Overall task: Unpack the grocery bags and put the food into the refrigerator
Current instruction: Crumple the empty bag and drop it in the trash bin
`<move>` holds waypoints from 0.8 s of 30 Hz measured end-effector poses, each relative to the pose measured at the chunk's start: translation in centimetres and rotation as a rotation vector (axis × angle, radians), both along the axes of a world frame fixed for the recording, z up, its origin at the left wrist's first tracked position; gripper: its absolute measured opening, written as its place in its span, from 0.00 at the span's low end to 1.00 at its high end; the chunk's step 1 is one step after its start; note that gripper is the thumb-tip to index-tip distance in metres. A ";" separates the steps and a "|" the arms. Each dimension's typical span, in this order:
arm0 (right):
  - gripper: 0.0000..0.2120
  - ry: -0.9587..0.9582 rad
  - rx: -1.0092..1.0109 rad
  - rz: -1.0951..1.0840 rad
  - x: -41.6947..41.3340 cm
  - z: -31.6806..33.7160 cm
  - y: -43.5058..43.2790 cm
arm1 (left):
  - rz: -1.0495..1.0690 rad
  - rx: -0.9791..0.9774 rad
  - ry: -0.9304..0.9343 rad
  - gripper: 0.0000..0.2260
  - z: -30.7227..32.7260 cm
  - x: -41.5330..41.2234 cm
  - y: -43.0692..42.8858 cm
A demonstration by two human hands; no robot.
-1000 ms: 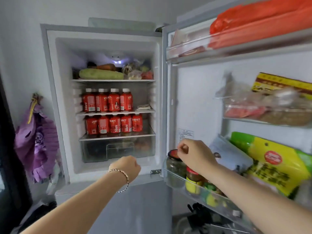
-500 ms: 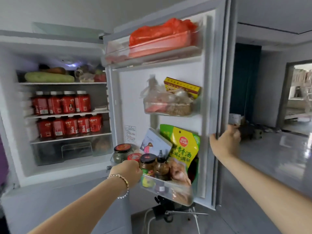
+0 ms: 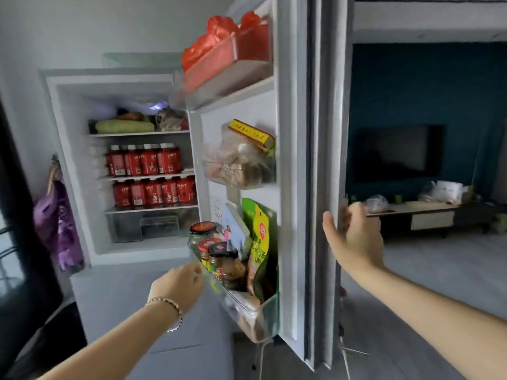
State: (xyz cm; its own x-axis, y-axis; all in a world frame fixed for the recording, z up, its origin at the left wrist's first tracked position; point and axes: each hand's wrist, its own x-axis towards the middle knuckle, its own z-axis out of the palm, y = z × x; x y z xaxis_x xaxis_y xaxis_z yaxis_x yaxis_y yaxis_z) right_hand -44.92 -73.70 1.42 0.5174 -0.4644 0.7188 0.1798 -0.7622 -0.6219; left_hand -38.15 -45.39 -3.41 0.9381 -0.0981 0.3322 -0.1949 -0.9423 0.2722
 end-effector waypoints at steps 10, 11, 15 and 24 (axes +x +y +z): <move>0.09 -0.632 -1.019 0.445 1.8 -1.0 14.3 | 0.280 -0.048 -0.031 0.15 -1.2 -3.5 11.6; 0.09 -0.638 -1.077 0.493 2.4 -1.1 15.9 | 0.316 -0.066 -0.026 0.15 -1.4 -3.8 13.0; 0.14 -0.626 -1.191 0.561 4.9 -1.3 23.1 | 0.449 -0.103 -0.003 0.13 -1.8 -4.3 18.4; 0.18 -0.501 -1.221 0.572 11.3 -0.6 41.6 | 0.601 -0.173 0.023 0.10 -1.0 -0.2 31.4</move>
State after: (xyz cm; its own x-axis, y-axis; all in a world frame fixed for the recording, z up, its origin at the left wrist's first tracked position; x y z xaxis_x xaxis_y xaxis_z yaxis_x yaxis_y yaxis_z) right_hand -33.60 -32.09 0.82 -0.0028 0.7453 0.6667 0.6382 -0.5120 0.5750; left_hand -38.36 -13.97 -4.45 0.8200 0.5020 0.2751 0.3630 -0.8276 0.4282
